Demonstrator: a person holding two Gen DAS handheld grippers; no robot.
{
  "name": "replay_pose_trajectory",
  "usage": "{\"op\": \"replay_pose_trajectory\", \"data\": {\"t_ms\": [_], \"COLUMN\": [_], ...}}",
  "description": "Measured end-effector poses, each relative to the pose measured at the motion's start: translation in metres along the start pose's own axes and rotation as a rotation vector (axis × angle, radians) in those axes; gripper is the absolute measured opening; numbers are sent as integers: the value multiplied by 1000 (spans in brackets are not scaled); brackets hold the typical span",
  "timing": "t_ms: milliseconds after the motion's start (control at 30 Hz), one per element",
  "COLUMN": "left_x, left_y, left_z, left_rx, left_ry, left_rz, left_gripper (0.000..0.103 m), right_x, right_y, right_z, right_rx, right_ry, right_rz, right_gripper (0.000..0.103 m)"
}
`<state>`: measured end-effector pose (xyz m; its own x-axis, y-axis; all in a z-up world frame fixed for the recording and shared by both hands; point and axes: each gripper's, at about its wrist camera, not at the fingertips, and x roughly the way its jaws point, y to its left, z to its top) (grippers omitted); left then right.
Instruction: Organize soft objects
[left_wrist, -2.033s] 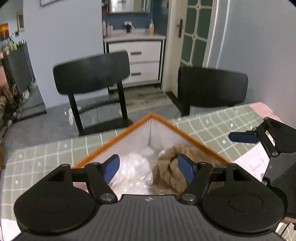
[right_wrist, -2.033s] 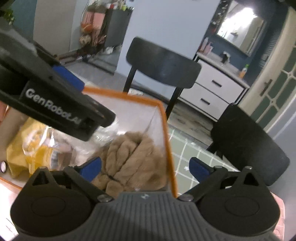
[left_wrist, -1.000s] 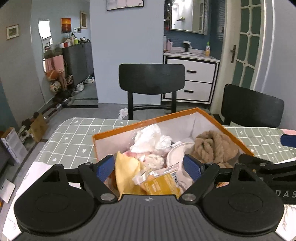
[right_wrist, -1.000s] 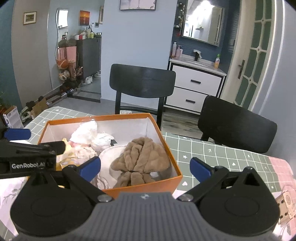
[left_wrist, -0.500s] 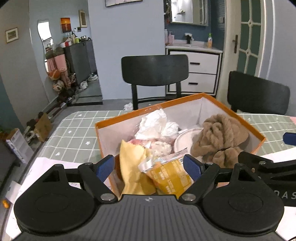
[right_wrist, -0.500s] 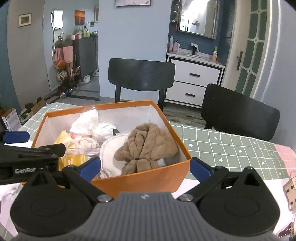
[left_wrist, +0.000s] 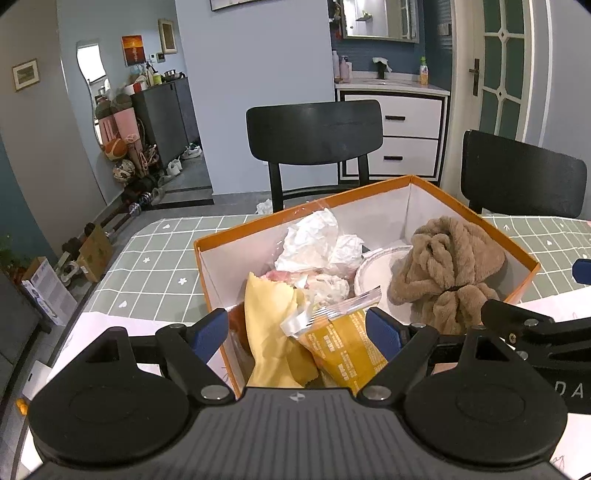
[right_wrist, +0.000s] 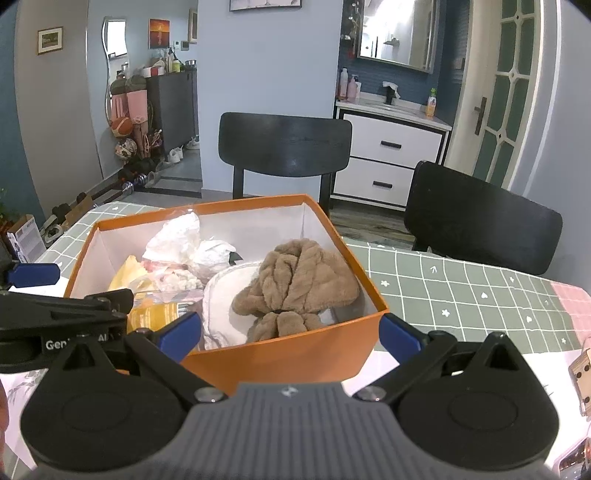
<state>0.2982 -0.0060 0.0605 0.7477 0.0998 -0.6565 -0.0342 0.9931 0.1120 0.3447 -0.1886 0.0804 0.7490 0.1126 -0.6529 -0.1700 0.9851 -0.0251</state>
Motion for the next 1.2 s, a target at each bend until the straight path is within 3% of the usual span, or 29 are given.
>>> {"op": "replay_pose_trajectory", "data": {"t_ms": [1200], "left_x": [-7], "left_y": [1], "left_z": [1], "left_rx": [33], "left_ry": [-29], "left_rz": [34], "left_gripper": [98], "right_x": [-4], "right_y": [4], "right_z": [1], "right_rx": [-1], "right_ry": [-6], "right_rz": [2], "right_gripper": [100]}}
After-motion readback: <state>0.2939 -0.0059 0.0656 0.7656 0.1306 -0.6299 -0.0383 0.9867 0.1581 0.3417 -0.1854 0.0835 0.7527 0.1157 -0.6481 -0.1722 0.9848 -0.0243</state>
